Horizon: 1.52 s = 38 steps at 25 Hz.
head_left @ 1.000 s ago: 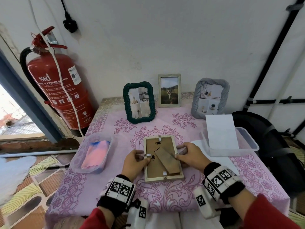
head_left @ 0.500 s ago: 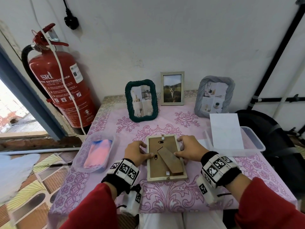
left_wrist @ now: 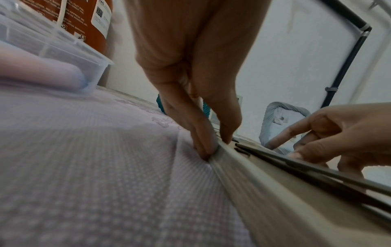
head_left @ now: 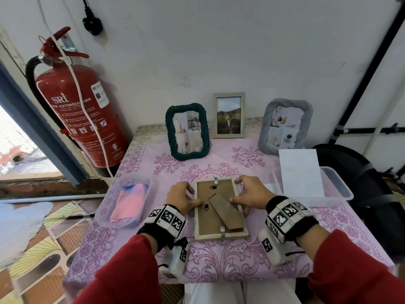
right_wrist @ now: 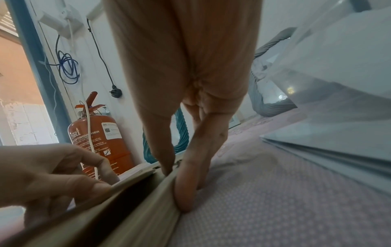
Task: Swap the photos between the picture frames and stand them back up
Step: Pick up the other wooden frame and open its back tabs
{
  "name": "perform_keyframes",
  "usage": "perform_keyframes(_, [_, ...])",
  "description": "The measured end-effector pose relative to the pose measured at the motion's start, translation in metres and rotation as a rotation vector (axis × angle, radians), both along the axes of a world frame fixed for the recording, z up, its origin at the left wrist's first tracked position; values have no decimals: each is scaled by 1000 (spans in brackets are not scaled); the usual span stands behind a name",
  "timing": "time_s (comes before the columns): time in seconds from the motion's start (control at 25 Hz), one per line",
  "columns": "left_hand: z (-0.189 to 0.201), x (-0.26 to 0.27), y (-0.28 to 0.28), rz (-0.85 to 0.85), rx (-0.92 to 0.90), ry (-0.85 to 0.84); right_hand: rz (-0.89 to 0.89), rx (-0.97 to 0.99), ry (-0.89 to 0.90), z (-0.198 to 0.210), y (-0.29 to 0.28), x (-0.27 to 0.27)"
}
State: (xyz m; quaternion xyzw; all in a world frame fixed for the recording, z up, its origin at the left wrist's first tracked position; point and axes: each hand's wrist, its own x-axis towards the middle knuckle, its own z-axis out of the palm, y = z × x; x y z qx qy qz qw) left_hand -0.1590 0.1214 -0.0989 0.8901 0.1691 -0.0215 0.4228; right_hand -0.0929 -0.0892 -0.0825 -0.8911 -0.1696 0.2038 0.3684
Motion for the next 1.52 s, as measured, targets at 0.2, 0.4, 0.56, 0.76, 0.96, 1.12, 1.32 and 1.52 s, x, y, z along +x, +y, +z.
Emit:
perform_keyframes(0.2, [2,4,1,-22,16,9,-47,69,5,-6,-2,1])
perform_keyframes(0.4, [1,5,5,16,-40,21,-107,251,142,-13,-11,-3])
perform_keyframes(0.56, [-3,4,7,39,-99,29,-127,261,143,-15,-9,-2])
perform_keyframes(0.76, [-6,3,7,60,-153,35,-154,264,176,-15,-6,-2])
perform_keyframes(0.96, [-9,2,6,81,-159,24,-176,261,206,-16,-4,-1])
perform_keyframes(1.12, [-10,0,6,71,-205,42,-158,262,215,-17,-5,0])
perform_keyframes(1.32, [-11,-4,3,108,-251,18,-154,300,218,-20,-6,-2])
perform_keyframes(1.52, [-10,-13,-10,145,-30,-30,-122,317,179,-20,-14,-9])
